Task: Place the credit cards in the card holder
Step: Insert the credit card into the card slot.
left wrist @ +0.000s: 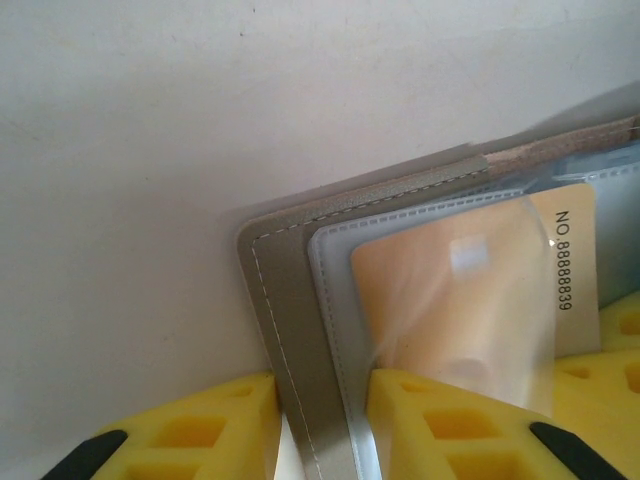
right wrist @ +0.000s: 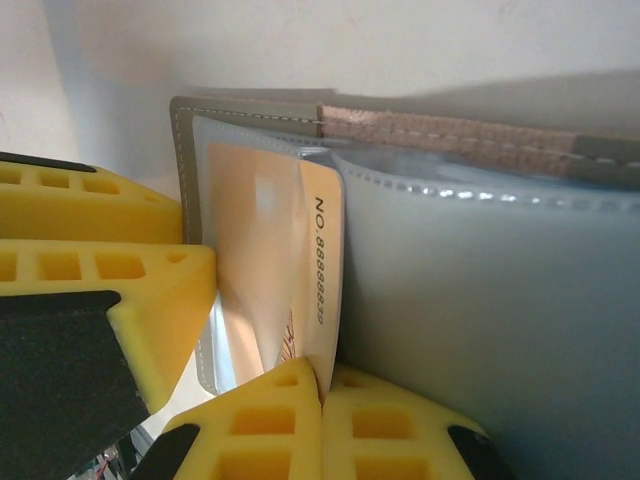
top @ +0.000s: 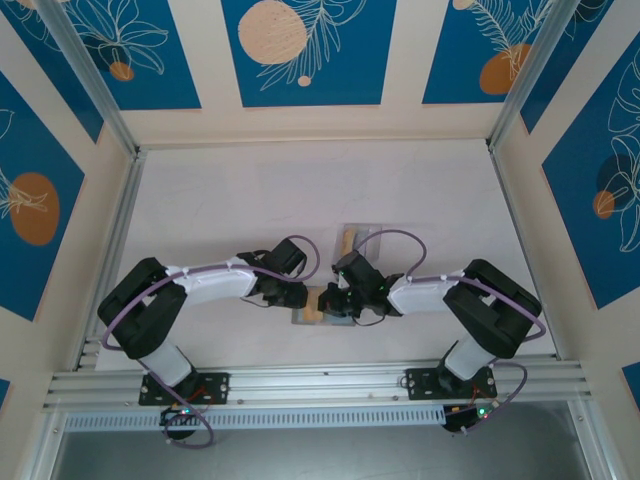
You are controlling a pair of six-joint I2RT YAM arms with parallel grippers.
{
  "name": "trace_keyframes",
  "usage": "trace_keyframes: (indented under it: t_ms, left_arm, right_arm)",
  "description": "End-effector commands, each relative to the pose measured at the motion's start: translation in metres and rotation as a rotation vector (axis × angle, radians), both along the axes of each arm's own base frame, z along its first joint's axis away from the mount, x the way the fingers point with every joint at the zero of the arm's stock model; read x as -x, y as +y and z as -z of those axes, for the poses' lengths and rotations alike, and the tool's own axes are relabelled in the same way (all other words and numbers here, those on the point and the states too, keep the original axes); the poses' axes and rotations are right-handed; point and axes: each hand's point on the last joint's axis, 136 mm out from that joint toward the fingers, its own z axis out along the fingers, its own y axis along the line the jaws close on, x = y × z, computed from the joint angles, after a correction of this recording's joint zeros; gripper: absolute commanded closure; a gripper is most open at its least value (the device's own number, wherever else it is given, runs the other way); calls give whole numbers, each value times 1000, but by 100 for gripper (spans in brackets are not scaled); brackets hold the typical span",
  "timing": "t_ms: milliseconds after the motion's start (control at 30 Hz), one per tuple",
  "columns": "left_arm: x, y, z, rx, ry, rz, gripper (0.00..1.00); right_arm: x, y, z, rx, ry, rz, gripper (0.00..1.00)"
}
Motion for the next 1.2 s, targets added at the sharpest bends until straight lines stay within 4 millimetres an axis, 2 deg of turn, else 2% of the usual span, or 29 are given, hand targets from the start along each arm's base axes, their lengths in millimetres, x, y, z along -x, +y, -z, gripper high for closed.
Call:
trace_keyframes:
  t_ms: [0, 133, 300, 433, 500, 633, 733, 867, 1067, 1167]
  left_arm:
    - [15, -15, 26, 22, 43, 50, 70]
    - [15, -12, 27, 16, 41, 35, 69]
    - [17, -7, 29, 10, 37, 16, 67]
    - [19, -10, 29, 37, 44, 16, 67]
    - [19, -13, 26, 59, 45, 14, 67]
    - [18, -19, 13, 113, 30, 10, 66]
    - [18, -23, 4, 168, 28, 6, 65]
    - [20, -18, 3, 167, 27, 2, 65]
    - [22, -12, 8, 153, 31, 0, 65]
    - [23, -12, 10, 155, 36, 3, 65]
  right_arm:
    - [31, -24, 39, 131, 109, -51, 96]
    - [33, -22, 26, 117, 86, -89, 82]
    - [41, -27, 1, 123, 101, -183, 65]
    - [42, -31, -15, 124, 103, -228, 56]
    - [36, -34, -20, 141, 89, -229, 60]
    - [22, -33, -25, 160, 61, -214, 83]
    - [11, -31, -24, 202, 46, -203, 94]
    - [1, -31, -18, 284, 32, -197, 100]
    - [1, -35, -2, 399, 45, -190, 100]
    - [3, -31, 1, 410, 49, -199, 100]
